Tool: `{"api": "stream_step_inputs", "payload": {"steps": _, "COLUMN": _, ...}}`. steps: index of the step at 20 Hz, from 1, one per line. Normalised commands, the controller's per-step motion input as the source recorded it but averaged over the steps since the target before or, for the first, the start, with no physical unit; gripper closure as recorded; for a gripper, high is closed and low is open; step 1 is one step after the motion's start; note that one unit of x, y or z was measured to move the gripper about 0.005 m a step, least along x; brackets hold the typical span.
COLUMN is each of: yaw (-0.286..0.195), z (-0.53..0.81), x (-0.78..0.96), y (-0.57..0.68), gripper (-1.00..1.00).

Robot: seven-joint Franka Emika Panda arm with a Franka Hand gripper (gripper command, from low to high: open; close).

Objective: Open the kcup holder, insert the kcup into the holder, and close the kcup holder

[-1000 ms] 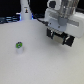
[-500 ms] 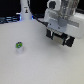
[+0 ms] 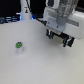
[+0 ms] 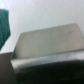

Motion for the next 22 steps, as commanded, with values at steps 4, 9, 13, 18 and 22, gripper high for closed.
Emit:
{"api": "stream_step_inputs", "payload": {"steps": 4, "yaw": -0.210, "z": 0.34, "x": -0.01, "y": -0.58, "gripper": -1.00}}
{"api": "stream_step_inputs", "payload": {"steps": 9, "yaw": -0.224, "z": 0.26, "x": -0.08, "y": -0.55, "gripper": -1.00}}
{"api": "stream_step_inputs", "payload": {"steps": 13, "yaw": -0.250, "z": 0.19, "x": -0.27, "y": -0.37, "gripper": -1.00}}
{"api": "stream_step_inputs", "payload": {"steps": 18, "yaw": -0.256, "z": 0.09, "x": -0.32, "y": -0.35, "gripper": -1.00}}
{"api": "stream_step_inputs", "payload": {"steps": 22, "yaw": -0.247, "z": 0.01, "x": -0.36, "y": -0.40, "gripper": -1.00}}
